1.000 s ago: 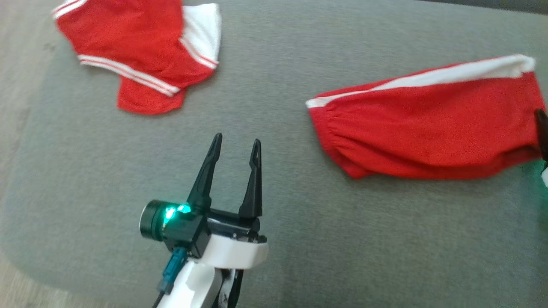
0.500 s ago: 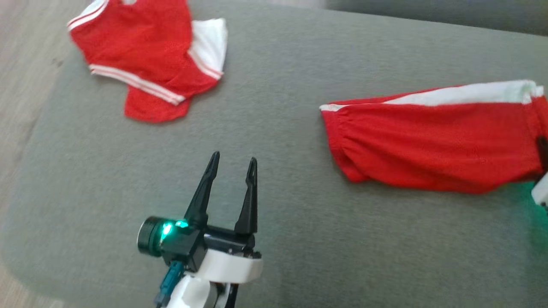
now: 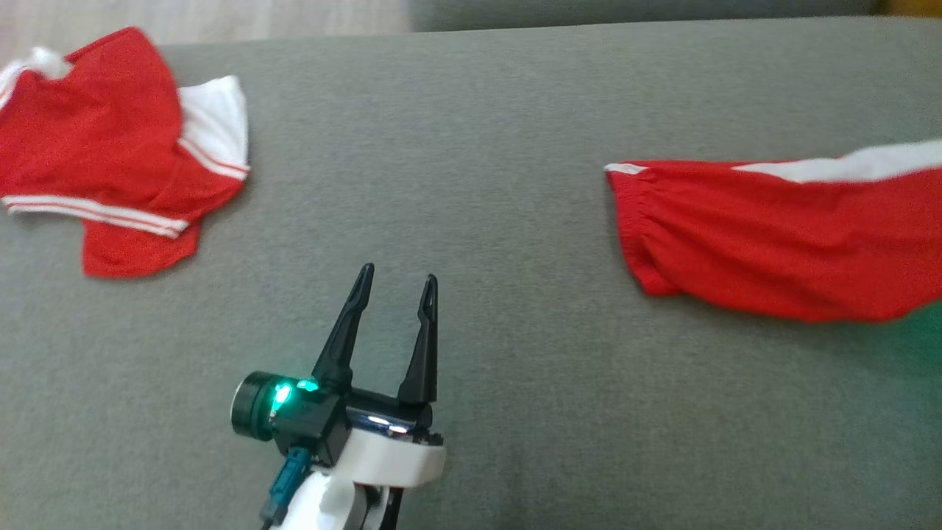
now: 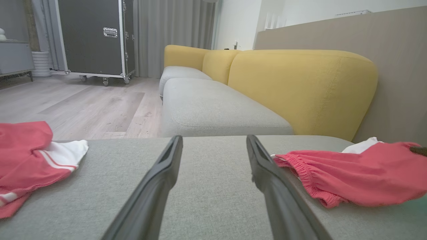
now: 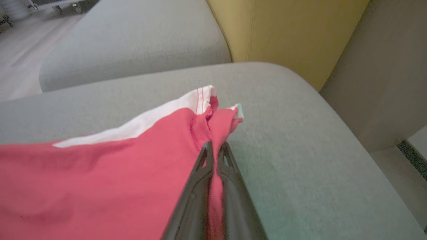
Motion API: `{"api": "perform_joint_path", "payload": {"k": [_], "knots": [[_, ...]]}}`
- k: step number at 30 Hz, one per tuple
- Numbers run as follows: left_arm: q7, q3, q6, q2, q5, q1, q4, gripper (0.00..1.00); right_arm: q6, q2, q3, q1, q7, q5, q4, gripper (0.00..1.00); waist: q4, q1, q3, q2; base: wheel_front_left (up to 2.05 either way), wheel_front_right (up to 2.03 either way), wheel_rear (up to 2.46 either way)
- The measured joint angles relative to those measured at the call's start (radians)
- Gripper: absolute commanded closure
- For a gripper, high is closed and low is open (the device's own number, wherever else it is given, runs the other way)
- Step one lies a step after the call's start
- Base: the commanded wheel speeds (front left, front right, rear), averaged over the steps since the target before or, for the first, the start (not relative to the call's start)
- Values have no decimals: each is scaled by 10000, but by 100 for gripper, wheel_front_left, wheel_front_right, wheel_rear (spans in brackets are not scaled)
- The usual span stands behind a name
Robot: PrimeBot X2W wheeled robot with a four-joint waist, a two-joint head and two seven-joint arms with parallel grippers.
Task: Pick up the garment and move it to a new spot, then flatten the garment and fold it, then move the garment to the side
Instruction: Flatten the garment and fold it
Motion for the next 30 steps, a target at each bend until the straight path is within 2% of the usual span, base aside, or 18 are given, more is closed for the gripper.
{"api": "perform_joint_path", "payload": {"k": [9, 14, 17, 18, 19, 20, 24, 30], "knots": [[0, 19, -12, 0, -17, -36, 280, 0, 0, 510, 123, -653, 88, -637, -1954, 100, -370, 0, -502, 0, 0, 0, 0], [0, 4, -13, 0, -157, 86, 311, 0, 0, 1129, 493, -752, 872, -1371, -3323, 100, -271, -2, -863, 0, 0, 0, 0], [0, -8, -12, 2, -224, 213, 311, 0, 0, 1827, 884, -764, 1572, -1793, -3983, 100, -92, -1, -917, 0, 0, 0, 0], [0, -19, -10, 2, -253, 227, 313, 0, 0, 2123, 1039, -757, 1799, -1896, -4119, 94, -29, -1, -915, 0, 0, 0, 0], [0, -38, -12, 2, -314, 226, 311, 0, 0, 2456, 1183, -752, 2027, -1914, -4211, 56, 39, -1, -906, 0, 0, 0, 0], [0, -56, -12, 2, -368, 225, 311, 0, 0, 2748, 1337, -734, 2194, -1937, -4259, 0, 109, -1, -895, 0, 0, 0, 0], [0, -184, -4, 2, -476, 222, 337, 0, 0, 3386, 1603, -407, 2295, -2000, -4372, 0, 424, 0, -855, 0, 0, 0, 0], [0, -157, 17, 2, -631, 238, 341, 0, 0, 3308, 1499, 559, 1793, -2100, -4970, 0, 630, 0, -1004, 0, 0, 0, 0]]}}
